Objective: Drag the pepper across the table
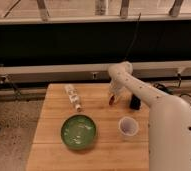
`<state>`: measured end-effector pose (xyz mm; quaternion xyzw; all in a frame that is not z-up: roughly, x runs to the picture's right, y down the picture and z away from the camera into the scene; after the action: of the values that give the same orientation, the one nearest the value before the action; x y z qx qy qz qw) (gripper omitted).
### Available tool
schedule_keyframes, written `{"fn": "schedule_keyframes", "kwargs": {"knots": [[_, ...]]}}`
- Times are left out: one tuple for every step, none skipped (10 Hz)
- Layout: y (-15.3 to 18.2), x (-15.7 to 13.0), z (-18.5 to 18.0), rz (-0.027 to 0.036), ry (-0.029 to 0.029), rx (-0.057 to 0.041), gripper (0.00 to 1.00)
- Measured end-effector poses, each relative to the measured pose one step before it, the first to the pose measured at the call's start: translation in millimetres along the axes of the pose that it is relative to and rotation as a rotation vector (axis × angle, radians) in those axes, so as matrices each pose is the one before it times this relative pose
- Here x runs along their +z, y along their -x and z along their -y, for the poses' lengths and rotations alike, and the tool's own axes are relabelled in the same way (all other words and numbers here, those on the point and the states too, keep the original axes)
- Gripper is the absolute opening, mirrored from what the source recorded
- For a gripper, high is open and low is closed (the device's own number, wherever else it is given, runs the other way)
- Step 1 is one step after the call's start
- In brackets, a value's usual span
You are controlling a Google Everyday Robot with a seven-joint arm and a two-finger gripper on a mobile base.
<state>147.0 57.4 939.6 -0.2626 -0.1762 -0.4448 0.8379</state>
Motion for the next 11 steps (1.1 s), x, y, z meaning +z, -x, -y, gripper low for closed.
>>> {"fn": "schedule_keyframes", "kwargs": {"knots": [[0.39, -1.15, -6.58, 0.00300, -0.00399, 0.00829, 0.00], [1.52, -0.27, -3.78, 0.00342, -0.00219, 0.00763, 0.00], [-1.95, -1.59, -3.01, 0.00145, -0.00501, 0.00886, 0.00], [-2.80, -0.81, -3.69, 0.00145, -0.00403, 0.00407, 0.00], [-4.04, -0.02, -3.85, 0.00202, -0.00384, 0.00451, 0.00], [-5.73, -2.33, -9.04, 0.00206, 0.00163, 0.01444, 0.00], [-1.23, -0.19, -4.94, 0.00336, 0.00317, 0.00599, 0.00], [-1.12, -0.43, -1.14, 0.00032, 0.00000, 0.00375, 0.00], [-1.21, -0.37, 0.73, -0.00017, -0.00006, 0.00268, 0.00], [-1.26, 0.24, 1.70, -0.00094, 0.00104, -0.00057, 0.00], [-2.32, -0.94, -0.82, -0.00169, 0.00455, 0.00136, 0.00]]}}
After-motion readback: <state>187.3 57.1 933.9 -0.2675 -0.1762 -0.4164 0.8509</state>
